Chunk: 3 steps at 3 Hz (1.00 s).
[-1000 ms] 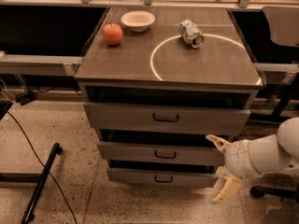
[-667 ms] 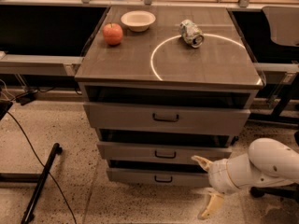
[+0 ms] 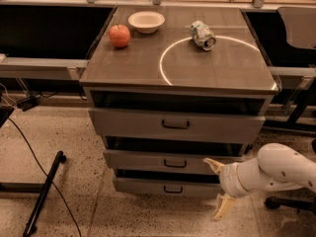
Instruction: Open middle drawer
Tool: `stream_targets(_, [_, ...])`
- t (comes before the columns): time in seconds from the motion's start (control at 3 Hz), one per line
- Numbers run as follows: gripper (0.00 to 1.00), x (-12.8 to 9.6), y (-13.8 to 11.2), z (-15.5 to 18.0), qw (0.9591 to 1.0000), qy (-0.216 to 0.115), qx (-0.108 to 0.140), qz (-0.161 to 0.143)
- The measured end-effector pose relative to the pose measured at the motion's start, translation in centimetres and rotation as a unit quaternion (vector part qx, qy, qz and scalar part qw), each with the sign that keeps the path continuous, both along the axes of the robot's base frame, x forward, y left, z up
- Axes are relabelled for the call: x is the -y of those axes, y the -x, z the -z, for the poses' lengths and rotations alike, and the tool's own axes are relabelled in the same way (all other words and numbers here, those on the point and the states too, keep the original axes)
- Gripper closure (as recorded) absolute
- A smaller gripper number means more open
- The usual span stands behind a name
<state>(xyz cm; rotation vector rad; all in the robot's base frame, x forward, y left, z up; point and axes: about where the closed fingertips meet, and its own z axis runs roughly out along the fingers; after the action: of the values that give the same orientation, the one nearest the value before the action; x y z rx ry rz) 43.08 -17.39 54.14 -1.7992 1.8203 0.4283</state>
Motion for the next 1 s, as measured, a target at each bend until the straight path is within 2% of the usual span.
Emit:
stream_targets(0.33, [0.0,2.2,-3.6,2.2,0.999,0.017,0.032,-0.025])
stream_targets(0.67, [0.0,4.1,-6.9,4.3,0.9982,0.038,0.033,-0.032])
stream_targets(1.0, [0.0,5.6,-9.3,6.8,0.9978,0.058,0.021,-0.022])
